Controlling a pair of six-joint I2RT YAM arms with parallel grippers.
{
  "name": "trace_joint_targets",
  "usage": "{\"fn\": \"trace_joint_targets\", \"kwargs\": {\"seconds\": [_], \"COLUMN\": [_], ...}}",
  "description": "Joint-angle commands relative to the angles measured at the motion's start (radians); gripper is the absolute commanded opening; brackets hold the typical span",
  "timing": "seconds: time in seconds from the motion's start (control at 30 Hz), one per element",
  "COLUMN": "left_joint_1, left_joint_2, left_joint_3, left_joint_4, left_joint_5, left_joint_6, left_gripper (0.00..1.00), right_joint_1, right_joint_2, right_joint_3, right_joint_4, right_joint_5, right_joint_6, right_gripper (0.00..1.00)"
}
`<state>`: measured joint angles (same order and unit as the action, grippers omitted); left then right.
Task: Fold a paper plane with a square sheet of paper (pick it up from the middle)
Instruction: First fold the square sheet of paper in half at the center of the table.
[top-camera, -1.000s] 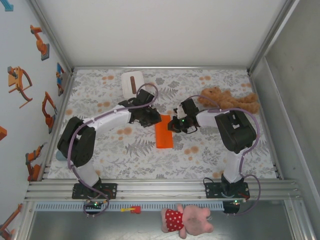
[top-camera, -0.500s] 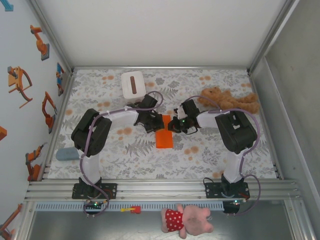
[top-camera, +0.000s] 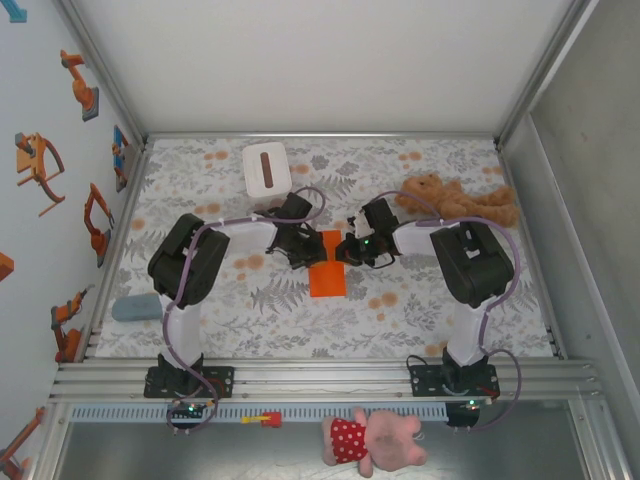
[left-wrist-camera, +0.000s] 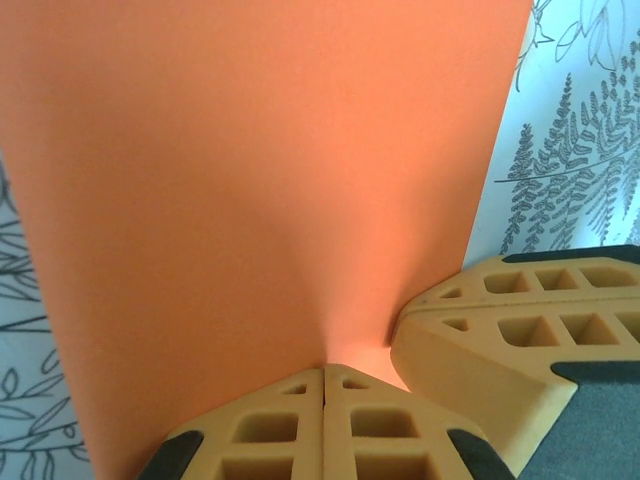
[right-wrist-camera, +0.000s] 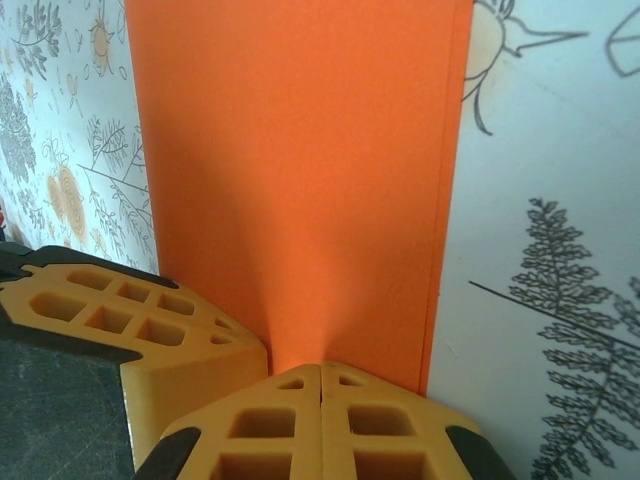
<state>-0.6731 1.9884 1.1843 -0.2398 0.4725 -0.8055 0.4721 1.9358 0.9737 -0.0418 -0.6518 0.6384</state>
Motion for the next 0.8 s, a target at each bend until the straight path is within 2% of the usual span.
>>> {"fn": "trace_joint_targets", "kwargs": {"seconds": [0.0, 0.23, 0.43, 0.6, 0.77], "left_joint_1": [0.034, 0.100, 0.153, 0.119, 0.059], "left_joint_2": [-0.014, -0.104, -0.233, -0.283, -0.162], "left_joint_3": [-0.068, -0.186, -0.231, -0.191, -0.099], "left_joint_4": [-0.054, -0.058, -0.086, 0.028, 0.108], "left_joint_5": [-0.019, -0.006, -0.040, 0.035, 0.020], "left_joint_6": [0.065, 0.117, 0.143, 0.093, 0.016], "left_gripper": [0.00, 0.00, 0.00, 0.00, 0.00], "right_joint_1": [-0.001, -0.003, -0.002, -0.002, -0.002], "right_joint_2": [0.145, 0.157, 0.149, 0.142, 0.151], "right_joint_3": [-0.068, -0.075, -0.081, -0.084, -0.086], "right_joint_4": [-0.219, -0.249, -0.233, -0.221, -0.207], "right_joint_5": [0.313, 0.357, 0.350, 0.338, 0.332], "right_joint_6": [-0.010, -0.012, -0.012, -0.008, -0.003], "right_gripper": [0.00, 0.00, 0.00, 0.00, 0.00]}}
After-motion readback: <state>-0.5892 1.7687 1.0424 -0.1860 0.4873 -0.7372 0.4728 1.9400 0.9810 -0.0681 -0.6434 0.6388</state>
